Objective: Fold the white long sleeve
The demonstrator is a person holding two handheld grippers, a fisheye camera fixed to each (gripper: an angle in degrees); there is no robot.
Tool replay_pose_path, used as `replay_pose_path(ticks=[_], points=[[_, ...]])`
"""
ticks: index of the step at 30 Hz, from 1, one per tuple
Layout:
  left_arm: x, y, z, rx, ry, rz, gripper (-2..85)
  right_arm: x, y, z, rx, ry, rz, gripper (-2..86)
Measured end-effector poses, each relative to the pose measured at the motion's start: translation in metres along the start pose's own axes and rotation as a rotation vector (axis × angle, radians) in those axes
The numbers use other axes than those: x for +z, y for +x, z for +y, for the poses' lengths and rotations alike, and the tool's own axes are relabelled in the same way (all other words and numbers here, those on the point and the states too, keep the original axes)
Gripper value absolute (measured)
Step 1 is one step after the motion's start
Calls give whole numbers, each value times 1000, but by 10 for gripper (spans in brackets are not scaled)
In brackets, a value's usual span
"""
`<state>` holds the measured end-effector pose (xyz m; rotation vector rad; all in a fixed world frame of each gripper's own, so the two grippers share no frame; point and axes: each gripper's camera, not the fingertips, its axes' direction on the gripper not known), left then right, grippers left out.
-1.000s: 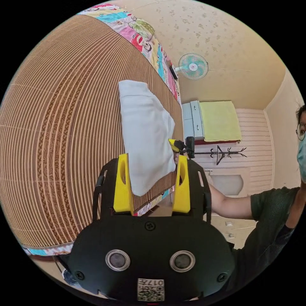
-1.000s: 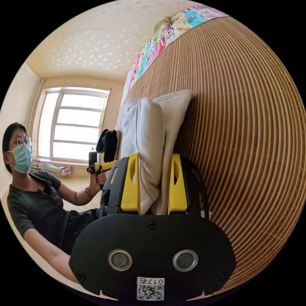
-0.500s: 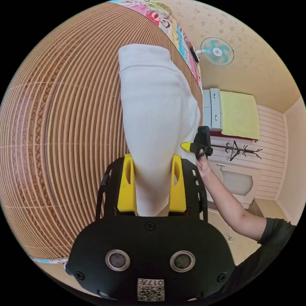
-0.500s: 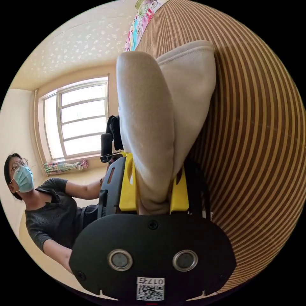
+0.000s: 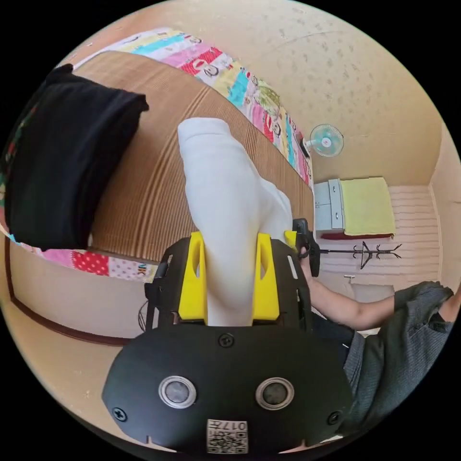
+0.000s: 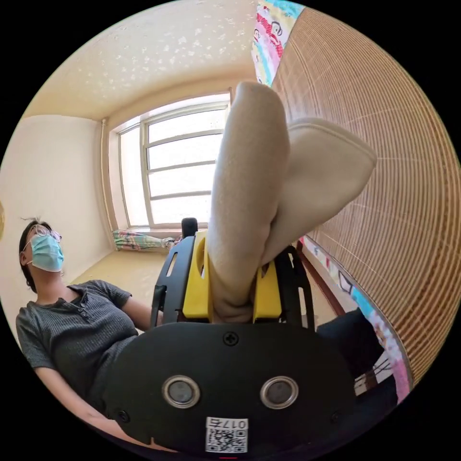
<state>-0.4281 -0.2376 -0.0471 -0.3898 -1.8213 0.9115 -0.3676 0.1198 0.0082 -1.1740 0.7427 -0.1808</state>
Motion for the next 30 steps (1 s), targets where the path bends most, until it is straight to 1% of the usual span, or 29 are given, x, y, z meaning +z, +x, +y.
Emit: replay_pose_path(ticks=[1, 2, 3, 5, 6, 7, 8, 9, 10, 12, 13, 14, 15, 16, 17, 18, 19, 20, 21, 22, 23, 24, 25, 26, 27, 29, 30], points=[[-53, -10, -5, 16, 80, -23, 151, 20, -6, -8, -12, 10, -36, 125], [-103, -17, -14, 42, 151, -54, 155, 61, -18, -25, -37, 33, -88, 127], [-127, -21, -19, 55, 181, -73, 157, 99, -29, -42, -46, 50, -91, 129], [-203, -45, -45, 29, 263, -192, 163, 149, -37, -67, -18, 78, -41, 131], [-216, -54, -50, 4, 274, -225, 160, 177, -35, -81, 21, 69, 28, 124], [-240, -76, -59, -92, 290, -302, 155, 187, -33, -87, 45, 58, 75, 120], [-259, -99, -59, -216, 312, -368, 143, 200, -28, -93, 110, 44, 187, 98], [-267, -107, -56, -267, 329, -392, 137, 200, -24, -90, 187, 57, 297, 73], [-279, -119, -46, -315, 374, -400, 134, 197, -24, -86, 206, 66, 331, 59], [-282, -124, -25, -311, 445, -362, 116, 169, -27, -63, 160, 46, 372, 27], [-272, -124, -10, -310, 476, -340, 100, 157, -27, -56, 156, 35, 390, 23], [-252, -122, 4, -307, 482, -316, 84, 127, -27, -39, 172, 29, 445, 16], [-239, -121, 9, -304, 475, -299, 75, 88, -28, -17, 211, 61, 502, 13], [-204, -116, 17, -292, 434, -253, 56, 65, -30, -4, 234, 93, 525, 11], [-160, -108, 20, -275, 357, -191, 28, 17, -36, 26, 284, 175, 560, 9], [-135, -101, 20, -262, 307, -157, 15, -31, -47, 60, 331, 283, 591, 7], [-84, -84, 17, -220, 192, -93, 4, -53, -55, 79, 351, 343, 606, 7], [-33, -58, 9, -146, 63, -41, -3, -95, -74, 118, 383, 466, 639, 6], [-10, -42, 5, -102, 7, -28, -5, -131, -99, 158, 401, 590, 675, 5], [27, -7, -4, -14, -64, -36, -7, -145, -112, 177, 401, 648, 694, 5], [52, 27, -15, 70, -88, -62, -9, -169, -139, 215, 392, 759, 734, 5], [61, 45, -22, 112, -88, -74, -9, -186, -166, 252, 384, 867, 784, 4], [73, 80, -38, 201, -76, -87, -9, -192, -178, 270, 381, 918, 810, 4], [80, 114, -55, 296, -50, -90, -10, -199, -201, 305, 371, 1016, 864, 4], [82, 131, -63, 343, -34, -92, -10, -200, -218, 338, 365, 1102, 911, 4], [84, 195, -91, 505, 22, -130, -10, -197, -230, 385, 388, 1212, 949, 4], [84, 210, -96, 538, 36, -143, -10, -193, -227, 415, 427, 1275, 916, 4]])
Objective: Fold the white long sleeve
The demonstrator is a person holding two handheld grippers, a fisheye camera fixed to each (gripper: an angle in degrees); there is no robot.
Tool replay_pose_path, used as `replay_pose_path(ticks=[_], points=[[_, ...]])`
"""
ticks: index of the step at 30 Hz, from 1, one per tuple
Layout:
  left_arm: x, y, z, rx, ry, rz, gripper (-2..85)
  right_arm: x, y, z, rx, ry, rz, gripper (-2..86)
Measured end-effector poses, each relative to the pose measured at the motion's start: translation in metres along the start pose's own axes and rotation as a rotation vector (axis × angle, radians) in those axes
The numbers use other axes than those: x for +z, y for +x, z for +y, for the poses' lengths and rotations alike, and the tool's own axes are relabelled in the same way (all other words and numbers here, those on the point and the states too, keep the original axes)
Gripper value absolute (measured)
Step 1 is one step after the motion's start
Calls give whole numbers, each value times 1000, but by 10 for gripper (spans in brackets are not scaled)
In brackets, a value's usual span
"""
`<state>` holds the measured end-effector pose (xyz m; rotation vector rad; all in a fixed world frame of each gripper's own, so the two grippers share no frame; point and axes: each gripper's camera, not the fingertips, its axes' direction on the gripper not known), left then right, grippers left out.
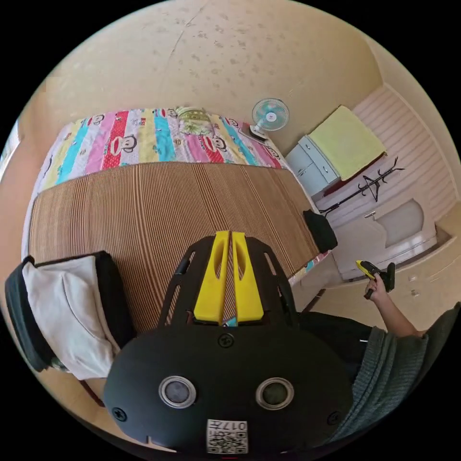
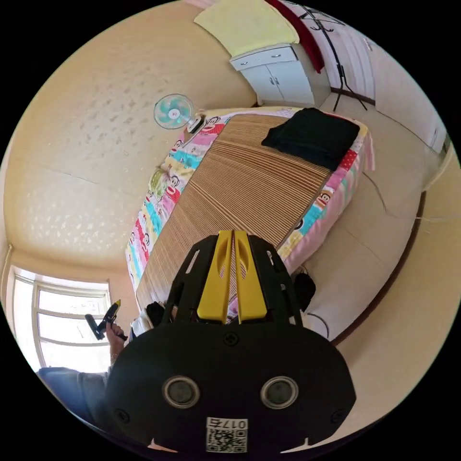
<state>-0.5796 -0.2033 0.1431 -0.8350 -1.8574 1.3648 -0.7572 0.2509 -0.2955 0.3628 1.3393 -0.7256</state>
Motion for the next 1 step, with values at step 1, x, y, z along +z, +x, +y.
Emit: replay_pose_path(ticks=[1], points=[[-3, 21, -21, 55, 25, -28, -10, -6, 13, 6, 37, 11, -27, 4]])
